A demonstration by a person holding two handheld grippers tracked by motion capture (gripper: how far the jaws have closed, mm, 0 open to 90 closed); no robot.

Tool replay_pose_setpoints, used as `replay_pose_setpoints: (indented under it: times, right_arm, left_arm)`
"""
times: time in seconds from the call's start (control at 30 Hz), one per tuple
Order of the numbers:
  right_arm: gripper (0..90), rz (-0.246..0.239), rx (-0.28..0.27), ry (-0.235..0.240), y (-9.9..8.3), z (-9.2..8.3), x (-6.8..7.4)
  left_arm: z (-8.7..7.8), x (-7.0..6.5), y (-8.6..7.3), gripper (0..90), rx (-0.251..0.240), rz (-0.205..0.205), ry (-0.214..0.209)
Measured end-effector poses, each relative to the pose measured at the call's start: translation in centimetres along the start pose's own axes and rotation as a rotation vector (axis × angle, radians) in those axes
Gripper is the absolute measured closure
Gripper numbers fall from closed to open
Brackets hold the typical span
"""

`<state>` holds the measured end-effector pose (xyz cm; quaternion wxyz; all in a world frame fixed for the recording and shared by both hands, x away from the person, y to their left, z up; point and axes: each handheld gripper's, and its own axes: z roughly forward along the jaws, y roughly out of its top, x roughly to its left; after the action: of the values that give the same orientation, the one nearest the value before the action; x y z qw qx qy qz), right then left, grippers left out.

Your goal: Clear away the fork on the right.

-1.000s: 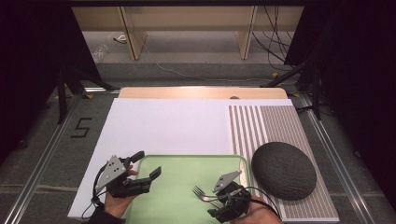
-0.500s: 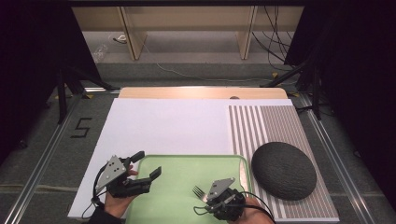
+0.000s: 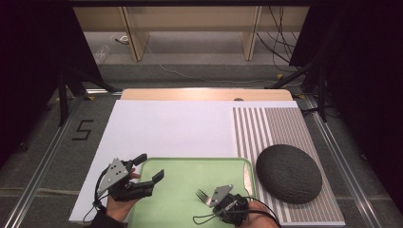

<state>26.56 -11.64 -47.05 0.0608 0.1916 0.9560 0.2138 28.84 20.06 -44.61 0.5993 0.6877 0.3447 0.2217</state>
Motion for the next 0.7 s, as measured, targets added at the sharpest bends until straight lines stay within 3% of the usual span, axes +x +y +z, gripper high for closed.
replay_pose_setpoints:
  times: [0.7]
  right_arm:
    - [90.0, 0.046, 0.034, -0.069, -0.5, -0.4, -1.1]
  left_arm:
    - [0.0, 0.0, 0.0, 17.2, 0.001, 0.001, 0.000]
